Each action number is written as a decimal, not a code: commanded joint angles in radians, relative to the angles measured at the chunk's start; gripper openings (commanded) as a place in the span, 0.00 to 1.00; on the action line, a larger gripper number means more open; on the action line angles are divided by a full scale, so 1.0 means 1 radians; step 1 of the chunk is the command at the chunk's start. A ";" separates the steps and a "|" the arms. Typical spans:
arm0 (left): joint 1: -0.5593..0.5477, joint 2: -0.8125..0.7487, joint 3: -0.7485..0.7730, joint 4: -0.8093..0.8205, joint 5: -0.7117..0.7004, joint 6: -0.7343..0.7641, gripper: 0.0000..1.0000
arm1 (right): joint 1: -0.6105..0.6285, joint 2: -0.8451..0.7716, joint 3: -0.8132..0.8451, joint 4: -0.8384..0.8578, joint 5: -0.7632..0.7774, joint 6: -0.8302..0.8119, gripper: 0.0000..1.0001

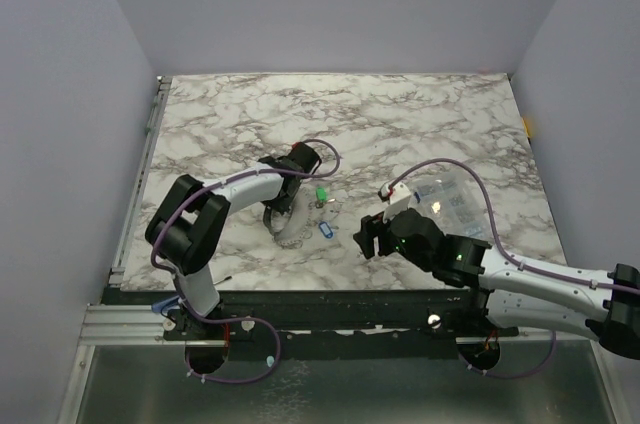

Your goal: Put the keys on the keyring

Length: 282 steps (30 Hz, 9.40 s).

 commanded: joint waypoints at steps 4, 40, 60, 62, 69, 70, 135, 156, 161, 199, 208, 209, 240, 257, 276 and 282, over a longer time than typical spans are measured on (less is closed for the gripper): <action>0.033 -0.004 -0.005 -0.043 -0.044 0.022 0.37 | -0.006 0.062 0.013 0.087 -0.108 -0.096 0.71; 0.056 -0.697 -0.223 0.275 0.000 0.032 0.77 | -0.152 0.766 0.459 0.179 -0.427 -0.313 0.49; 0.124 -0.717 -0.226 0.297 0.074 0.030 0.77 | -0.174 0.903 0.526 0.006 -0.493 -0.310 0.48; 0.135 -0.715 -0.226 0.299 0.090 0.029 0.77 | -0.174 0.923 0.547 -0.012 -0.469 -0.331 0.48; 0.155 -0.707 -0.227 0.301 0.115 0.027 0.76 | -0.173 0.964 0.584 -0.023 -0.462 -0.381 0.48; 0.159 -0.704 -0.227 0.301 0.117 0.027 0.76 | -0.174 0.967 0.589 -0.024 -0.463 -0.385 0.48; 0.208 -0.710 -0.237 0.324 0.270 0.025 0.74 | -0.173 0.983 0.639 -0.058 -0.502 -0.481 0.48; 0.209 -0.717 -0.243 0.334 0.346 0.032 0.73 | -0.173 0.841 0.542 -0.029 -0.477 -0.475 0.01; 0.208 -0.735 -0.248 0.353 0.400 0.038 0.73 | -0.173 0.749 0.521 -0.038 -0.470 -0.468 0.00; 0.201 -1.005 -0.529 1.099 1.321 -0.224 0.68 | -0.173 0.188 0.501 -0.136 -0.934 -0.544 0.01; 0.165 -1.059 -0.676 1.472 1.340 -0.373 0.69 | -0.173 0.106 0.493 -0.193 -1.069 -0.566 0.01; 0.160 -1.059 -0.685 1.504 1.349 -0.387 0.69 | -0.173 0.101 0.494 -0.200 -1.079 -0.568 0.01; -0.114 -0.720 -0.515 1.602 1.639 -0.317 0.52 | -0.173 0.061 0.652 -0.418 -1.295 -0.634 0.01; -0.178 -0.663 -0.501 1.600 1.649 -0.313 0.50 | -0.173 0.096 0.670 -0.424 -1.290 -0.667 0.01; -0.186 -0.665 -0.509 1.600 1.595 -0.300 0.07 | -0.173 0.119 0.659 -0.399 -1.306 -0.646 0.01; -0.186 -0.670 -0.524 1.601 1.568 -0.296 0.00 | -0.173 0.113 0.669 -0.413 -1.267 -0.642 0.01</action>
